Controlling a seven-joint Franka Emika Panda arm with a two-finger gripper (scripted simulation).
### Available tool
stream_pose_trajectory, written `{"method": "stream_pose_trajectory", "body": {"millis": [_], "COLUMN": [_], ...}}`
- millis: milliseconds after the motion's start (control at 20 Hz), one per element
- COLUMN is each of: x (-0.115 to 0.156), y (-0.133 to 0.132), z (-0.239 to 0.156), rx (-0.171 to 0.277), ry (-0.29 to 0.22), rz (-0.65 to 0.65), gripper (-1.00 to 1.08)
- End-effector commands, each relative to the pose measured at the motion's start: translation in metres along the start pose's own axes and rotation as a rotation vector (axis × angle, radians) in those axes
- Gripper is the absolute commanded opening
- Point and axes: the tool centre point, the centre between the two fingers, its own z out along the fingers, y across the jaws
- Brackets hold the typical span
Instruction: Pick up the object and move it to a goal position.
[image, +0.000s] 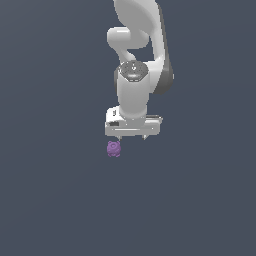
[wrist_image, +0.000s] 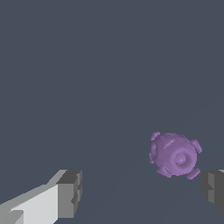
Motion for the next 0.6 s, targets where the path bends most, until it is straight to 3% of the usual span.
{"method": "stream_pose_trajectory", "body": {"millis": [0, 550], "x": [0.000, 0.008], "y": [0.000, -0.007], "z": [0.000, -0.024], "rx": [0.000, 0.028], "ry": [0.000, 0.029], "rz": [0.000, 0.017], "gripper": [1.00, 1.00]}}
